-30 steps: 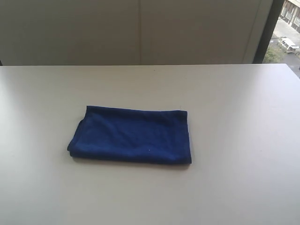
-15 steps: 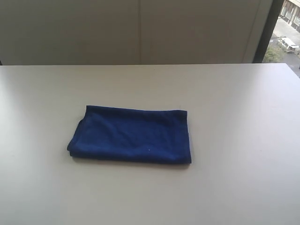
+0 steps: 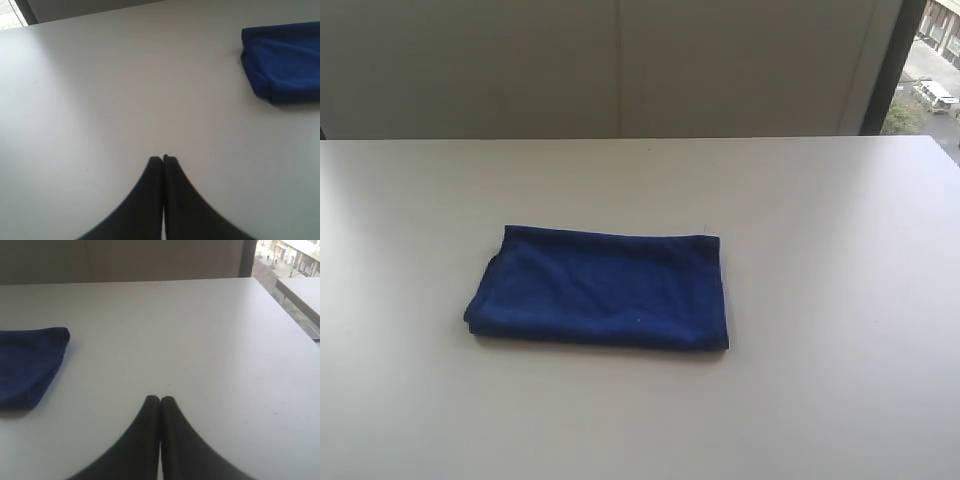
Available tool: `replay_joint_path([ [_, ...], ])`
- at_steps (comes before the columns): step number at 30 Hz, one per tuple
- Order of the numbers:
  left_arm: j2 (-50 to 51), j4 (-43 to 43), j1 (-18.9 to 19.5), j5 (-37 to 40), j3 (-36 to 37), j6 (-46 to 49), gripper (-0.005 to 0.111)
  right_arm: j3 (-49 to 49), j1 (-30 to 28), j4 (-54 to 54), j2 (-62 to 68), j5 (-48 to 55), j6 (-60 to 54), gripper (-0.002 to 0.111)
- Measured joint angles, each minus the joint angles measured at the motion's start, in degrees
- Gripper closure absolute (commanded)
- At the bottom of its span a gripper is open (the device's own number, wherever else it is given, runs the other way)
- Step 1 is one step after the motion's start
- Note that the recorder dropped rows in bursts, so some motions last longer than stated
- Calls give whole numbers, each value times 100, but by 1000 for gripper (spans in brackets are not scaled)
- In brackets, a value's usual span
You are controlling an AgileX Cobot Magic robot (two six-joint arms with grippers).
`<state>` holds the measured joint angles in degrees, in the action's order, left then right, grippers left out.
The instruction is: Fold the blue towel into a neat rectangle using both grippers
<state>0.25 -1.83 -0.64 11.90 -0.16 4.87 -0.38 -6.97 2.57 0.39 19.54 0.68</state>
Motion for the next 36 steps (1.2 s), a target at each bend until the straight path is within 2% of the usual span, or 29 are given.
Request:
replay_joint_path([
  [8,0,0,0,0,0,0,107,0,528,0,0,0,-21,108],
  [36,0,0,0,0,0,10,107,0,565,13,0,0,-21,108],
])
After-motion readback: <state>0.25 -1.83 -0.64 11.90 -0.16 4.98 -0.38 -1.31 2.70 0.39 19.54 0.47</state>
